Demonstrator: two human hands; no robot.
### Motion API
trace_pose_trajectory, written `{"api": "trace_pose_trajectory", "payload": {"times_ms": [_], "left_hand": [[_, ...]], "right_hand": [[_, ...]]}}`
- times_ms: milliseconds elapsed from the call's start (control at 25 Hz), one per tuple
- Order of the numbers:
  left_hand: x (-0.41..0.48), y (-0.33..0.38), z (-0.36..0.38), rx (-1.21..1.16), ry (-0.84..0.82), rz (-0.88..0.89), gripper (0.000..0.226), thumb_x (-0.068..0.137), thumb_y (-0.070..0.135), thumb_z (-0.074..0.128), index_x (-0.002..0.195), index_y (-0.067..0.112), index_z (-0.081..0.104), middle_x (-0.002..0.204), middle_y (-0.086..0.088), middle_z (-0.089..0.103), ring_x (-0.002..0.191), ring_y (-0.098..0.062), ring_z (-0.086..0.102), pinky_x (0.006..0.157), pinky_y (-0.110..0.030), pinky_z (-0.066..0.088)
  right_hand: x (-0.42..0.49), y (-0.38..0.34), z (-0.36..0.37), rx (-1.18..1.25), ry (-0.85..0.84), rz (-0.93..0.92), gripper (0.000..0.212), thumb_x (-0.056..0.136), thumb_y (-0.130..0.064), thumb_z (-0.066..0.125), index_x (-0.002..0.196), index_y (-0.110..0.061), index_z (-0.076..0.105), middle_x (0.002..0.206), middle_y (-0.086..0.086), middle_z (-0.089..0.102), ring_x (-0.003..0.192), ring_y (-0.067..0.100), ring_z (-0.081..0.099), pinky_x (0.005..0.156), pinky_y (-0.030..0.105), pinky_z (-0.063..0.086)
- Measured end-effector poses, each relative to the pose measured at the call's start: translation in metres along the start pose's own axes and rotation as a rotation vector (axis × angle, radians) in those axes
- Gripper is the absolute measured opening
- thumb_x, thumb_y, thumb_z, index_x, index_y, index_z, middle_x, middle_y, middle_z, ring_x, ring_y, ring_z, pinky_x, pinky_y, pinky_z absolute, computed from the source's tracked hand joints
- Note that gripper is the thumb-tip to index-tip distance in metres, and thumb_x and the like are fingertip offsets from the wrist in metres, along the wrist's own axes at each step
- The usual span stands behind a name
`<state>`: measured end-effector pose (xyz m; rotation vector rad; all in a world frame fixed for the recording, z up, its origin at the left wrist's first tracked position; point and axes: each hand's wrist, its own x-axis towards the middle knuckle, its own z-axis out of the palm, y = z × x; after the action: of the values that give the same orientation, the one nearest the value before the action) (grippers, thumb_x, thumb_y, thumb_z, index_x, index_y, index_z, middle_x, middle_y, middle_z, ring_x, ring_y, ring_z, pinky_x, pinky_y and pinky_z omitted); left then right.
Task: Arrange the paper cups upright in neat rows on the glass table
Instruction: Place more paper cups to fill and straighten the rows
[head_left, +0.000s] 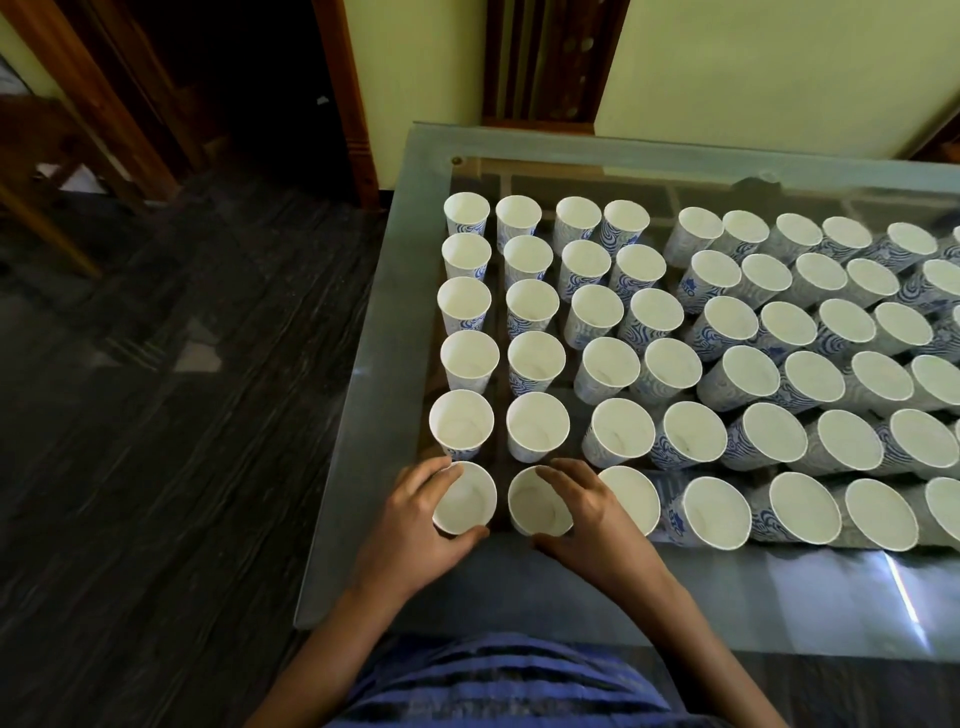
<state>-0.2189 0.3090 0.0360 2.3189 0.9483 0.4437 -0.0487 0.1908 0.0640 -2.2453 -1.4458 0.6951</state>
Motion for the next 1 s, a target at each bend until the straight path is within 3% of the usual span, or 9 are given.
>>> {"api": "trace_pose_trajectory", "payload": {"times_ms": [640, 1000], "left_hand": [[0.000, 0.002, 0.001, -0.066, 0.012, -0.063, 0.063, 0.053, 0.028, 0.088, 0.108, 0.007, 0.066, 0.118, -0.008, 0.061, 0.107, -0.026, 0.058, 0.090, -0.027, 0.041], [0.011, 0.018, 0.000, -0.044, 0.027, 0.048, 0.061, 0.055, 0.032, 0.087, 0.107, 0.008, 0.067, 0.118, -0.008, 0.062, 0.107, -0.024, 0.059, 0.090, -0.033, 0.045]], "right_hand": [[0.000, -0.003, 0.003, -0.014, 0.002, -0.002, 0.076, 0.070, -0.023, 0.078, 0.136, -0.010, 0.043, 0.140, 0.009, 0.041, 0.124, 0.025, 0.046, 0.102, 0.027, 0.036], [-0.009, 0.010, -0.013, -0.022, 0.037, 0.037, 0.080, 0.067, -0.026, 0.081, 0.137, -0.013, 0.042, 0.141, 0.009, 0.041, 0.128, 0.024, 0.042, 0.104, 0.024, 0.032]]}}
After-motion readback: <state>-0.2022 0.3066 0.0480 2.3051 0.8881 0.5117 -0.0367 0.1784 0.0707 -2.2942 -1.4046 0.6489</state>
